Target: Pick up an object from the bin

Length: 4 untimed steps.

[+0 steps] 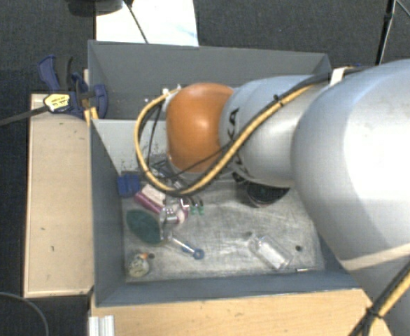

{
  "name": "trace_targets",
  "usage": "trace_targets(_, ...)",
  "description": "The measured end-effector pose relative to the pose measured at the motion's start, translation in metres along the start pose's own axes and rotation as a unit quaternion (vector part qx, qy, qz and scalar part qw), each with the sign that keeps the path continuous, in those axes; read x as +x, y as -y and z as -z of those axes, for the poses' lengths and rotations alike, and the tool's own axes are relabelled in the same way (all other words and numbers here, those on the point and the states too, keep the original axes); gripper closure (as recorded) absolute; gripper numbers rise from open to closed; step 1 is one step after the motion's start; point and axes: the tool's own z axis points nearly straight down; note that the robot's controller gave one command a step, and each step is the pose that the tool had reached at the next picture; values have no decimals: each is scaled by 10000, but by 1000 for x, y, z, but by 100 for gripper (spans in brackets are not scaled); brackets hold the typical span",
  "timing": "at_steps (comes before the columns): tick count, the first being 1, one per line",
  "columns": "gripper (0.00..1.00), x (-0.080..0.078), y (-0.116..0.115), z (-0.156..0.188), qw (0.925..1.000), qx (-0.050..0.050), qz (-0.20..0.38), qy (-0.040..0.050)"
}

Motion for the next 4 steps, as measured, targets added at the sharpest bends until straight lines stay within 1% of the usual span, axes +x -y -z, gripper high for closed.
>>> trace_targets(1, 100, -4, 2, 1, 10000, -2, -24, 70)
trace_targets(2, 100, 10, 7, 139, 10000, -3, 62, 36)
trace_targets(3, 0, 12, 7, 133, 10000, 5, 63, -4)
trace_targets(4, 0, 7, 28, 7, 9971, 15, -764, -42)
